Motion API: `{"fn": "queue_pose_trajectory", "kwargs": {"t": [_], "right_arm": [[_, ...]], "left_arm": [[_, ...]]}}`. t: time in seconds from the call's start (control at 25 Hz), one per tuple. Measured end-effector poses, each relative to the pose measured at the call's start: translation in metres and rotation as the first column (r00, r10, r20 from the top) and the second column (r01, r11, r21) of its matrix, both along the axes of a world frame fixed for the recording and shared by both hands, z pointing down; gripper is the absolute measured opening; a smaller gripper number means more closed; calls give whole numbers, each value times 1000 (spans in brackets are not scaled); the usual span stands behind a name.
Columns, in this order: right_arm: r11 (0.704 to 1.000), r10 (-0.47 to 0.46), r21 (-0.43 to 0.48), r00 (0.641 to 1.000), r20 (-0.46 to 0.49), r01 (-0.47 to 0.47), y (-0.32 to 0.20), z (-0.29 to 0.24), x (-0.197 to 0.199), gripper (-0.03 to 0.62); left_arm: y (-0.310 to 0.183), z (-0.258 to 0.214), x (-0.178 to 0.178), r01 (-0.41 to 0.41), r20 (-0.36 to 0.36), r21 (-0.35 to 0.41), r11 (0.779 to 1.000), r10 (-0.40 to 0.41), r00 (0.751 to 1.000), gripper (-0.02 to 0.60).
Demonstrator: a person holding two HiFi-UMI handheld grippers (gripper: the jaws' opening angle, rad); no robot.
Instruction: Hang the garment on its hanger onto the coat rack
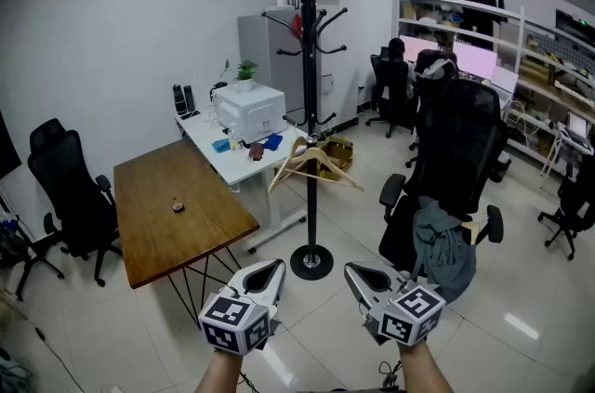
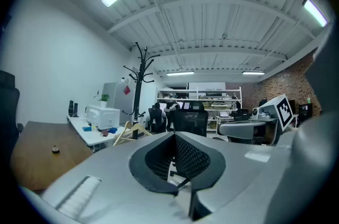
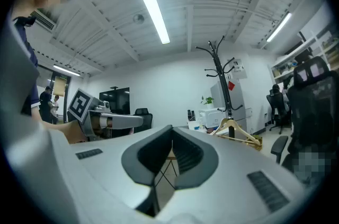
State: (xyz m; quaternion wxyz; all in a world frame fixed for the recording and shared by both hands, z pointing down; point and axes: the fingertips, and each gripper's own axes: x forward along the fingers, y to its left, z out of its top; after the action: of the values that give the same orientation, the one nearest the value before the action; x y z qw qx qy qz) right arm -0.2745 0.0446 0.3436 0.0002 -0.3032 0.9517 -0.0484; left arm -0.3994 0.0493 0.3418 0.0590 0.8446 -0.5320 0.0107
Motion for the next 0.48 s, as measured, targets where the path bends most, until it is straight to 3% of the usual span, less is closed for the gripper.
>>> {"fn": "queue_pose_trajectory", "kwargs": {"t": [0.24,0.48], "right_arm": [[998,66,-1,998,16,-66,-1,-3,27,8],[983,182,-12,983,6,-182,-8,0,104,0]], "left_arm": [[-13,-8,24,-58,9,26,998,58,998,2],[-32,-2,105,-187,1,12,982,187,982,2]]}}
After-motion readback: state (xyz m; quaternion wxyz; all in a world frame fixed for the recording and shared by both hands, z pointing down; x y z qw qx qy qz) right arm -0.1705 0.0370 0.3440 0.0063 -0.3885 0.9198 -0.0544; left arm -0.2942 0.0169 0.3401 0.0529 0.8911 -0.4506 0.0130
